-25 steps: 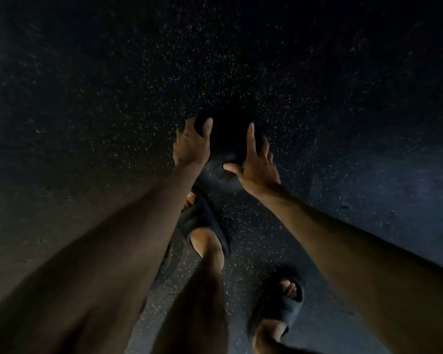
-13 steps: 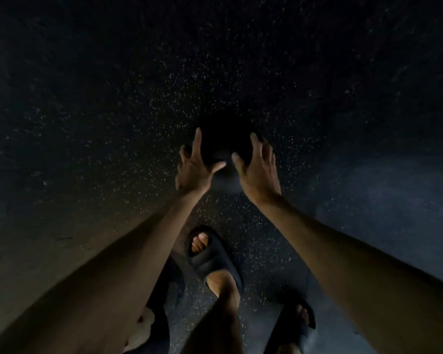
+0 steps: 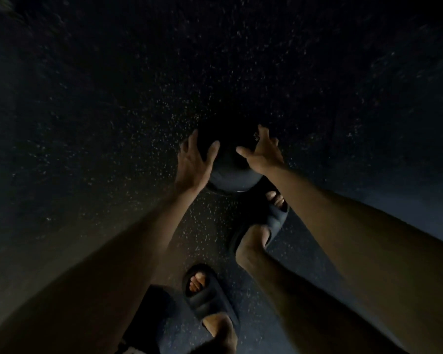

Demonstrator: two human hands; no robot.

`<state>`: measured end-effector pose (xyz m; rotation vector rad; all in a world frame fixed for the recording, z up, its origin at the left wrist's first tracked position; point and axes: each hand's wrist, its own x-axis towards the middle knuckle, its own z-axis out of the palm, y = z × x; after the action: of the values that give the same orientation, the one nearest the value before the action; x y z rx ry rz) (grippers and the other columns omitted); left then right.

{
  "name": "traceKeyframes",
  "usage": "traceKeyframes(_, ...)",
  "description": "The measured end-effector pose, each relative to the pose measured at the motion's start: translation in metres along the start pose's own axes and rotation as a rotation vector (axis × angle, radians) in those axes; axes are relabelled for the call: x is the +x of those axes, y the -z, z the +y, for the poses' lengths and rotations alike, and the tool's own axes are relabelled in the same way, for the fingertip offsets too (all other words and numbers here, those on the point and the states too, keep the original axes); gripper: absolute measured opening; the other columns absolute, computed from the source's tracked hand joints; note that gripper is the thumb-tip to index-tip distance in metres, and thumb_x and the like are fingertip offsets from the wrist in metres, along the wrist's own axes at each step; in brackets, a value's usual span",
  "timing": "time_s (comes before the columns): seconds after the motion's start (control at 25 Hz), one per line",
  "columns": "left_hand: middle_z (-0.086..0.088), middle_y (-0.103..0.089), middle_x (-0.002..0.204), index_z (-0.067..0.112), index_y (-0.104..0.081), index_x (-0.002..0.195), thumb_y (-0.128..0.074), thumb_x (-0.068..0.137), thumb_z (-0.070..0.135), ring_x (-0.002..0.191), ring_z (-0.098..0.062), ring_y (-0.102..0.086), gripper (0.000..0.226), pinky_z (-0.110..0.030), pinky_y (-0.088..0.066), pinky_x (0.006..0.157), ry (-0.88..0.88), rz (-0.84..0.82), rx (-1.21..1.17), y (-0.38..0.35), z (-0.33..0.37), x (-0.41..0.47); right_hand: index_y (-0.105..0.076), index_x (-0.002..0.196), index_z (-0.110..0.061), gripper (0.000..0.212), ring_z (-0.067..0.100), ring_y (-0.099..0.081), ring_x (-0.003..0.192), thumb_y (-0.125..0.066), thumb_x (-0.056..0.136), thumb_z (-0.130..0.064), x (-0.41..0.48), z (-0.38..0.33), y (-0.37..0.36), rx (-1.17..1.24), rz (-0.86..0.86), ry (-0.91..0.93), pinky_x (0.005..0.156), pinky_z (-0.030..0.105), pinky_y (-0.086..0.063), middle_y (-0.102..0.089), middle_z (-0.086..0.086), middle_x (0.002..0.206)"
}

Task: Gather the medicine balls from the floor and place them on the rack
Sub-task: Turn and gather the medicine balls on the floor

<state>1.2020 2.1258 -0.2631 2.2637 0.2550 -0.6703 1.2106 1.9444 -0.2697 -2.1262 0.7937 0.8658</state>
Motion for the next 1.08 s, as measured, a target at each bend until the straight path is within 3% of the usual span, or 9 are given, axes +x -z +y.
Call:
traceKeyframes(0.16,-0.015,0.005,0.165,0.034,0.008,0.157,-0.057,0.078,0.075,0.152,-0.035,-0.003,0.110,-0.056,-0.020,0.118,-0.174,-0.068,0.156,-0.012,0.003,-0.015,-0.027,0.152,-0.023,0.080,0.038,-0.038,0.137,-0.055,0.089,-0.063,0.052,-0.024,0.031,0.135,-0.017,-0.080,0.112,0.047,-0.035,-0.037,0.014,0.150)
traceKeyframes(0.32,-0.014,-0.013,0.163,0.034,0.002,0.157,-0.053,0.073,0.079,0.144,-0.041,-0.027,0.110,-0.059,-0.044,0.101,-0.060,-0.096,0.235,0.013,0.036,0.064,-0.032,0.150,-0.020,0.067,0.032,-0.044,0.133,-0.040,0.098,-0.060,0.050,-0.039,0.055,0.034,0.103,0.130,0.102,0.043,-0.040,-0.043,0.013,0.146)
traceKeyframes(0.4,-0.011,-0.030,0.158,0.031,-0.011,0.157,-0.056,0.075,0.077,0.139,-0.039,-0.038,0.104,-0.056,-0.045,0.102,0.005,-0.079,0.241,0.029,0.059,0.107,-0.016,0.156,-0.026,0.078,0.030,-0.035,0.140,-0.044,0.094,-0.064,0.026,-0.029,0.059,-0.065,0.095,0.363,0.105,0.045,-0.040,-0.029,0.013,0.156)
traceKeyframes(0.48,-0.013,-0.044,0.149,0.025,-0.026,0.152,-0.058,0.078,0.075,0.133,-0.038,-0.046,0.095,-0.054,-0.044,0.104,0.101,-0.019,0.192,0.034,0.082,0.137,0.004,0.158,-0.028,0.098,0.033,-0.023,0.148,-0.054,0.089,-0.066,0.018,-0.021,0.054,-0.156,0.028,0.418,0.111,0.048,-0.035,-0.009,0.016,0.164)
traceKeyframes(0.64,-0.017,-0.049,0.142,0.015,-0.035,0.144,-0.053,0.085,0.071,0.128,-0.040,-0.050,0.083,-0.048,-0.042,0.101,0.218,0.079,0.167,0.029,0.129,0.158,0.006,0.158,-0.021,0.107,0.035,-0.018,0.150,-0.063,0.086,-0.058,0.044,-0.050,0.069,-0.160,0.018,0.255,0.117,0.049,-0.031,-0.008,0.021,0.163)
traceKeyframes(0.76,-0.016,-0.043,0.147,0.012,-0.034,0.147,-0.062,0.087,0.059,0.134,-0.035,-0.044,0.082,-0.045,-0.040,0.108,0.031,0.028,0.136,0.037,0.135,0.160,0.002,0.159,-0.023,0.101,0.034,-0.027,0.146,-0.061,0.089,-0.057,0.078,-0.078,0.094,-0.121,0.003,0.090,0.113,0.049,-0.033,-0.021,0.018,0.160)
traceKeyframes(0.88,-0.019,-0.018,0.162,0.014,-0.013,0.158,-0.067,0.078,0.063,0.149,-0.039,-0.017,0.108,-0.053,-0.024,0.119,-0.224,-0.097,0.331,0.041,0.132,0.163,-0.005,0.159,-0.026,0.095,0.036,-0.032,0.144,-0.058,0.089,-0.062,0.129,-0.102,0.123,-0.022,-0.030,-0.033,0.113,0.049,-0.033,-0.029,0.018,0.158)
traceKeyframes(0.96,-0.022,-0.005,0.163,0.022,0.001,0.159,-0.068,0.076,0.064,0.150,-0.042,-0.008,0.116,-0.057,-0.019,0.119,-0.222,-0.152,0.362,0.040,0.141,0.175,-0.016,0.158,-0.022,0.091,0.037,-0.033,0.143,-0.053,0.088,-0.067,0.160,-0.114,0.139,0.073,-0.032,-0.056,0.116,0.049,-0.032,-0.031,0.017,0.158)
traceKeyframes(1.08,-0.021,-0.008,0.161,0.036,0.003,0.157,-0.064,0.078,0.068,0.145,-0.046,-0.020,0.108,-0.060,-0.032,0.112,-0.105,-0.154,0.398,0.041,0.175,0.228,-0.038,0.148,-0.017,0.080,0.038,-0.043,0.135,-0.038,0.091,-0.073,0.200,-0.132,0.155,0.117,0.049,-0.116,0.109,0.048,-0.038,-0.045,0.017,0.147)
